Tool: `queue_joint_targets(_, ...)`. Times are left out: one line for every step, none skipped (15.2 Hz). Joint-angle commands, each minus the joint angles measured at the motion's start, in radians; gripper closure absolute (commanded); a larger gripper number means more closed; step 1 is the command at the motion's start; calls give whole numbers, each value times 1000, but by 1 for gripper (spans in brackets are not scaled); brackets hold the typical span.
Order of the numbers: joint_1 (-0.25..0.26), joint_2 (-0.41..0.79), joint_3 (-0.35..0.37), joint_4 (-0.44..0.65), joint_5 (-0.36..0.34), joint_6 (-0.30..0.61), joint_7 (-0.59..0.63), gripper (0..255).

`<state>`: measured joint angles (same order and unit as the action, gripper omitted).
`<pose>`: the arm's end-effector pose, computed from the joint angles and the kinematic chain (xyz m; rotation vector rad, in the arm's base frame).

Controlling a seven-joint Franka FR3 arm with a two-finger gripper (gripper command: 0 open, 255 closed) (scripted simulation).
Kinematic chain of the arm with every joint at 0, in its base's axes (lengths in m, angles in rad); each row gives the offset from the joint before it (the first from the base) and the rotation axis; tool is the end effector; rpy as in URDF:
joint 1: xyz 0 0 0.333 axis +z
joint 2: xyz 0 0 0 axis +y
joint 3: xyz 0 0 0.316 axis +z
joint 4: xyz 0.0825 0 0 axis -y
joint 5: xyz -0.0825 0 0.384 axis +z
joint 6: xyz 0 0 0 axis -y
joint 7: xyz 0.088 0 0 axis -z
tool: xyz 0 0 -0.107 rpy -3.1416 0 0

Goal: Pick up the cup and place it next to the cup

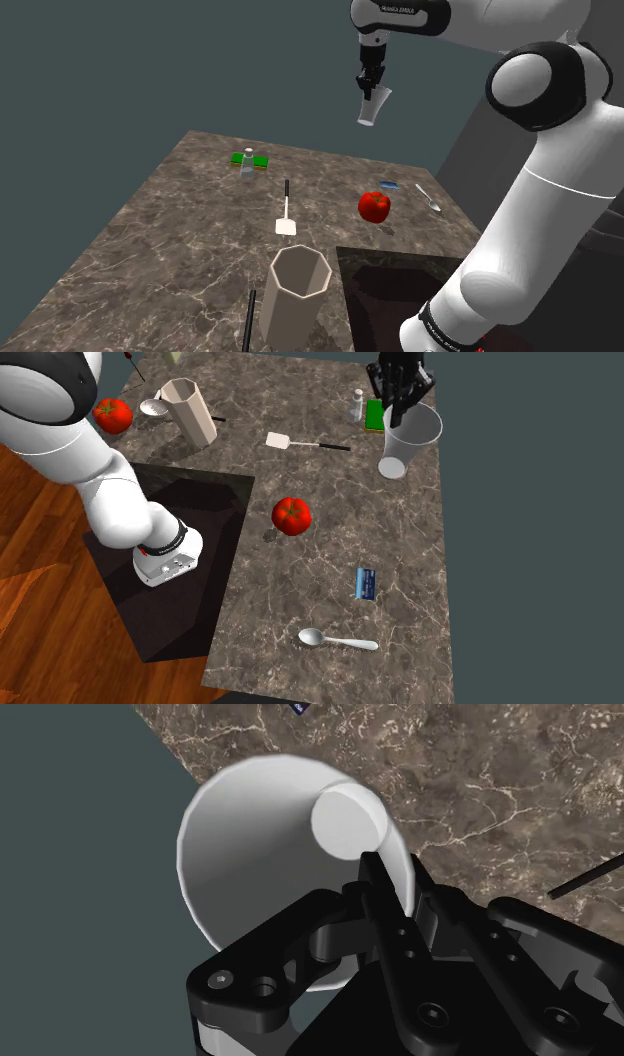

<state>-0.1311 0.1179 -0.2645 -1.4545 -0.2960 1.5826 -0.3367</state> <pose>0.5374 -0.2472 0.6207 2.8265 -0.0785 -0.1477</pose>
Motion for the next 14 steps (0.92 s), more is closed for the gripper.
queue_joint_targets(28, -51, 19, -62, -16, -2, 48, 255)
queue_joint_targets(41, -74, 30, -88, -22, -6, 73, 255)
queue_joint_targets(54, -95, 42, -112, -26, -11, 97, 255)
queue_joint_targets(67, -116, 54, -134, -30, -16, 121, 255)
queue_joint_targets(79, -135, 66, -155, -34, -22, 145, 255)
queue_joint_targets(91, -153, 78, -175, -36, -29, 168, 255)
queue_joint_targets(102, -170, 91, -193, -37, -35, 192, 255)
queue_joint_targets(113, -186, 104, -209, -38, -42, 215, 255)
queue_joint_targets(125, -200, 117, -225, -38, -50, 239, 255)
queue_joint_targets(136, -214, 131, -239, -37, -57, 262, 255)
queue_joint_targets(147, -227, 145, -251, -35, -65, 286, 255)
queue_joint_targets(157, -238, 158, -263, -33, -73, 309, 255)
queue_joint_targets(168, -249, 172, -273, -30, -81, 332, 255)
queue_joint_targets(179, -258, 186, -282, -27, -89, 356, 255)
